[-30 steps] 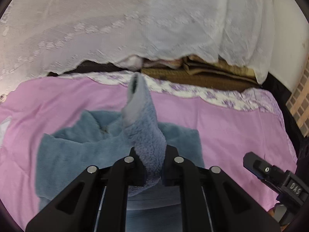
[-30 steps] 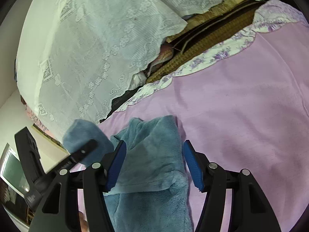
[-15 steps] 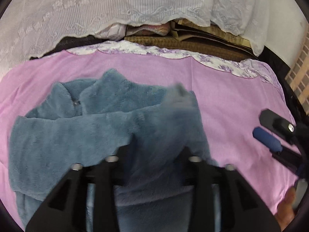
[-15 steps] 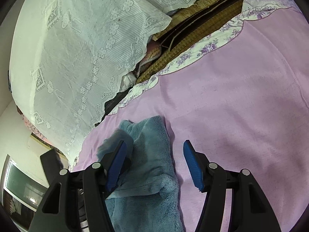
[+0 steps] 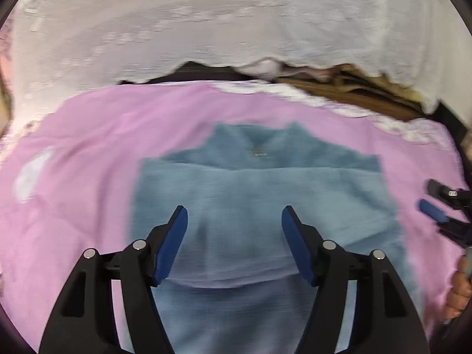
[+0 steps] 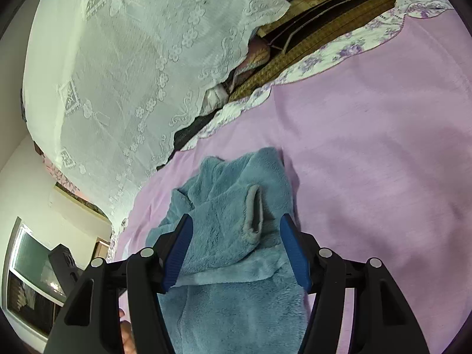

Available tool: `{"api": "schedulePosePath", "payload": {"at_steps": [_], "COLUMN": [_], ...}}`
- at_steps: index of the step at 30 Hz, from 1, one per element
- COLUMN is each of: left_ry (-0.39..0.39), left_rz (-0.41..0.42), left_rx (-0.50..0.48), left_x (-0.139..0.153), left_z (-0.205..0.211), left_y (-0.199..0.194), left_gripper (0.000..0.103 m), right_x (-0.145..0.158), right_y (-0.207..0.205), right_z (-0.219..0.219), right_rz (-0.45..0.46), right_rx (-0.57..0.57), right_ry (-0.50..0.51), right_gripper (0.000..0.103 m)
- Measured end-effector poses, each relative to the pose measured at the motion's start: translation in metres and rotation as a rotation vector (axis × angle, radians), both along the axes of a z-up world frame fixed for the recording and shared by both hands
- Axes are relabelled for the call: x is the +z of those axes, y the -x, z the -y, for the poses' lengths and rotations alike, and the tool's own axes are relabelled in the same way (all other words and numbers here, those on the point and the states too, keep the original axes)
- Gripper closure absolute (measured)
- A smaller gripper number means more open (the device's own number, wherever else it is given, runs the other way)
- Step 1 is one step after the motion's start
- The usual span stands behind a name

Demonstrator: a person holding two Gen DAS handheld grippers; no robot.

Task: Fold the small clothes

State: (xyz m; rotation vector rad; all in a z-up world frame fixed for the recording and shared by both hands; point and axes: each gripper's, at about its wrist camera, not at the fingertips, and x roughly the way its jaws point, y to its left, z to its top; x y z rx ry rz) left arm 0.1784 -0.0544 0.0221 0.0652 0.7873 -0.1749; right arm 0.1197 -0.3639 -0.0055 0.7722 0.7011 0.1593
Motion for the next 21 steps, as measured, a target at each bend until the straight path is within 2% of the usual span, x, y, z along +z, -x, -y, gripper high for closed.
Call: {"api": "schedulePosePath", "payload": {"at_steps": [2, 3, 4, 6, 8, 11, 17, 21], "left_ry": [-0.084, -0.124, -0.168, -0.226, -0.254, -0.252, -0.187, -0.184], "left_rz": [0.014, 0.026, 0.042, 0.058, 0.069, 0.077, 0.133, 0.22], "left_rx": [0.05, 0.069, 0.086, 0.109, 0.12, 0.107, 0.101, 0.112], "left_x": [-0.007, -0.011, -0.016, -0.026, -0.036, -0.049, -0.042, -0.032], "left_z": [-0.011, -0.015, -0.018, -0.024, -0.029, -0.032, -0.039, -0.037], "left_y": [-0.003, -0.003, -0.003, -0.005, -0.006, -0.005, 0.002, 0.015], "left_gripper": [0.039, 0.039, 0.039, 0.039, 0.036, 0.035, 0.036, 0.036], "right_x": [-0.005, -0.008, -0.009, -0.013, -0.022, -0.032, -0.031, -0.014], "right_y": [-0.004, -0.007, -0.01, -0.015, -0.021, -0.023, -0.015, -0.003], "right_z": [-0.008, -0.013, -0.02, -0.031, -0.04, -0.043, -0.048, -0.049], "right_rz": [-0.018, -0.027, -0.036, -0.054, -0.091, -0.094, -0.06, 0.025], "right_rx": [0.007, 0.011, 0.014, 0.018, 0.021, 0.029, 0.016, -0.03], "right_ry": [0.028, 0.049, 0.087, 0.158, 0.233, 0.284, 0.336, 0.373], "right_gripper": [0.041, 0.045, 0.048, 0.063, 0.069, 0.071, 0.071, 0.069]}}
